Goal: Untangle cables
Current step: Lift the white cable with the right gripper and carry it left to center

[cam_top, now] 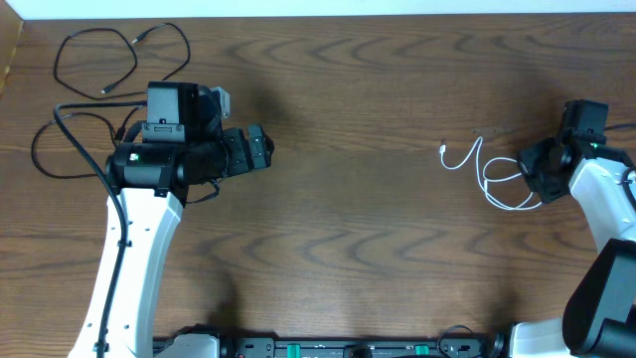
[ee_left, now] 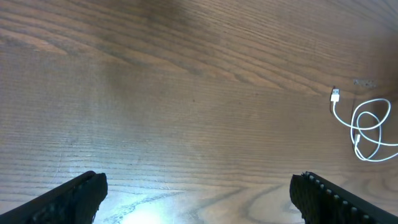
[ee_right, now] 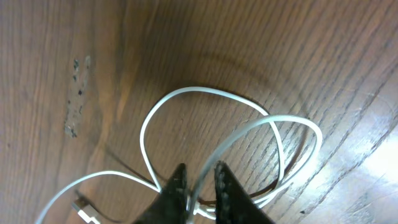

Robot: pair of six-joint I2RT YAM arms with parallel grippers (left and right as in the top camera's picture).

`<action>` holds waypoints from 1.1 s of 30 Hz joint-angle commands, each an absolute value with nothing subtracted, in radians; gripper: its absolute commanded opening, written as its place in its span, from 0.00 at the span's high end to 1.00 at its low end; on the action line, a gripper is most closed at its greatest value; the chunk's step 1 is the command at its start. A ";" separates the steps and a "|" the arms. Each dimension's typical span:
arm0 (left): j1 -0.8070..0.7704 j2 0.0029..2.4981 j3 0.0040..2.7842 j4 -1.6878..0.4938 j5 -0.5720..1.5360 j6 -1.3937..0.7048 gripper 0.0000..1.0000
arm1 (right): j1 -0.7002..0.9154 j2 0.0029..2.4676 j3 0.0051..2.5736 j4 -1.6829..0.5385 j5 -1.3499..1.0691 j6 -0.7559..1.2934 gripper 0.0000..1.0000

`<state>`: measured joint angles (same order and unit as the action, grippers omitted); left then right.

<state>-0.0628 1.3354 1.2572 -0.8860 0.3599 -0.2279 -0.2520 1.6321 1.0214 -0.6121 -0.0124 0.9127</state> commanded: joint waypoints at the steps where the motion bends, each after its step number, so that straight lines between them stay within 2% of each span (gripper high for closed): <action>1: -0.064 1.342 1.264 -0.885 0.354 -0.221 0.01 | -0.245 1.624 1.015 -0.614 -0.014 0.919 0.98; 12: -0.064 1.342 1.264 -0.889 0.354 -0.222 0.01 | -0.225 1.551 1.016 -0.496 -0.326 0.817 0.99; 20: -0.064 1.342 1.264 -0.879 0.354 -0.222 0.01 | -0.146 1.348 1.016 -0.228 -0.624 0.773 0.99; 28: -0.064 1.343 1.264 -0.880 0.354 -0.222 0.01 | 0.127 1.249 1.016 0.052 -0.642 0.746 0.99; 33: -0.064 1.343 1.264 -0.881 0.354 -0.222 0.01 | 0.322 1.257 1.015 0.143 -0.618 0.539 0.99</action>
<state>-0.0628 1.3354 1.2572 -0.8814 0.3603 -0.2279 0.2485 1.2541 1.0142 0.1265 -0.6159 0.6876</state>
